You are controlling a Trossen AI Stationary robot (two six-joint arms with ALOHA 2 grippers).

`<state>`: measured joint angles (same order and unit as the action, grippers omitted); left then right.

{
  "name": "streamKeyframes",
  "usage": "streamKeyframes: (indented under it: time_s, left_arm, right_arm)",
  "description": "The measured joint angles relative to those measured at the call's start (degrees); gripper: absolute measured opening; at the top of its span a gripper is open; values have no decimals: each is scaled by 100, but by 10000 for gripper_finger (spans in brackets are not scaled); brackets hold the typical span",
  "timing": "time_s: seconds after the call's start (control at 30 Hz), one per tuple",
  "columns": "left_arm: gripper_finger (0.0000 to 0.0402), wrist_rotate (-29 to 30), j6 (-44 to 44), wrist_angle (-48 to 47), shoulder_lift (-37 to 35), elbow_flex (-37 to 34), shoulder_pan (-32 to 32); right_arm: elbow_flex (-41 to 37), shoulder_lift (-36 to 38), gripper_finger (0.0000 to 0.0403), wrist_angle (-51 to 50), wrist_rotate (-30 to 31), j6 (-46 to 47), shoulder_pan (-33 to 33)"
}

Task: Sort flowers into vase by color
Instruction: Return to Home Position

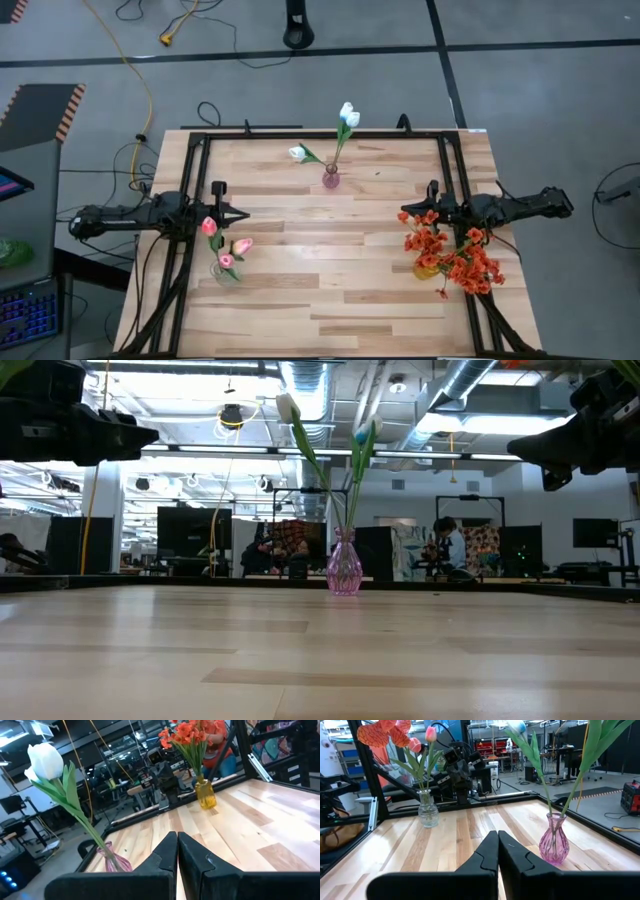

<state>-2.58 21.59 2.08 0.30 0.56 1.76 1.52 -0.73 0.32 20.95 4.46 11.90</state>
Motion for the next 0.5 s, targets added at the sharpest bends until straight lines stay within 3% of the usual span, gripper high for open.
streamKeyframes:
  time_s: [0.5]
  left_arm:
    - [0,340,-110,-60,2,-4,0]
  right_arm:
    - [0,0,33,-2,-7,-348,0]
